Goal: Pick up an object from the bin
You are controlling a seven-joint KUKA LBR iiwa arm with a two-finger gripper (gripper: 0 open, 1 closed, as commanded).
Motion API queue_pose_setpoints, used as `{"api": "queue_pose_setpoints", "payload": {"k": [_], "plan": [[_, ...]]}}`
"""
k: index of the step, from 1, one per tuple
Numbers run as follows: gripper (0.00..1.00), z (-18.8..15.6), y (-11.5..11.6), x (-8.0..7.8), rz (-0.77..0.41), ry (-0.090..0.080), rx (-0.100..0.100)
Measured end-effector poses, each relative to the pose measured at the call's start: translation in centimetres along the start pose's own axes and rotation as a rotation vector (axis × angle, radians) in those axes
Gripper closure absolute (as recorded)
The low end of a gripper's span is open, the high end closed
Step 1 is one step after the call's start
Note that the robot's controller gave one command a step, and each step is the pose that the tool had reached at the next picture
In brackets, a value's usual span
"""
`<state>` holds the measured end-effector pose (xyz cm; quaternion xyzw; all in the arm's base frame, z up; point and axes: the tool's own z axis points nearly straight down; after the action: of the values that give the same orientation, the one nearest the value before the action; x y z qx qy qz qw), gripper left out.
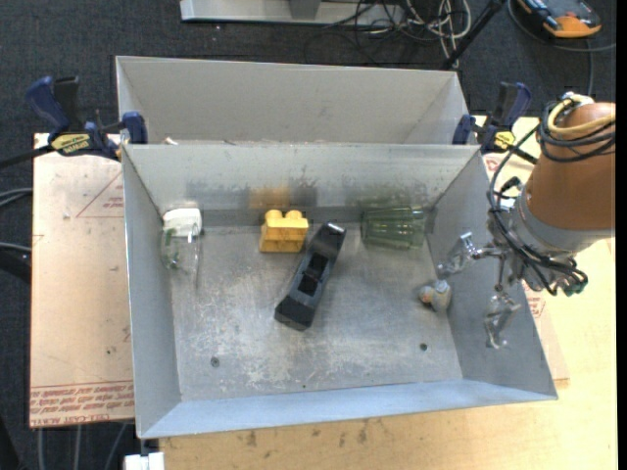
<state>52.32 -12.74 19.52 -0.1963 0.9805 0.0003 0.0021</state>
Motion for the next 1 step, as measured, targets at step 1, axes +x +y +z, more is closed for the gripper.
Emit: {"api": "queue_pose_setpoints", "payload": {"k": [1], "plan": [[0.00,-0.51,-2.08,0.19,0.113,0.001,0.001]]}}
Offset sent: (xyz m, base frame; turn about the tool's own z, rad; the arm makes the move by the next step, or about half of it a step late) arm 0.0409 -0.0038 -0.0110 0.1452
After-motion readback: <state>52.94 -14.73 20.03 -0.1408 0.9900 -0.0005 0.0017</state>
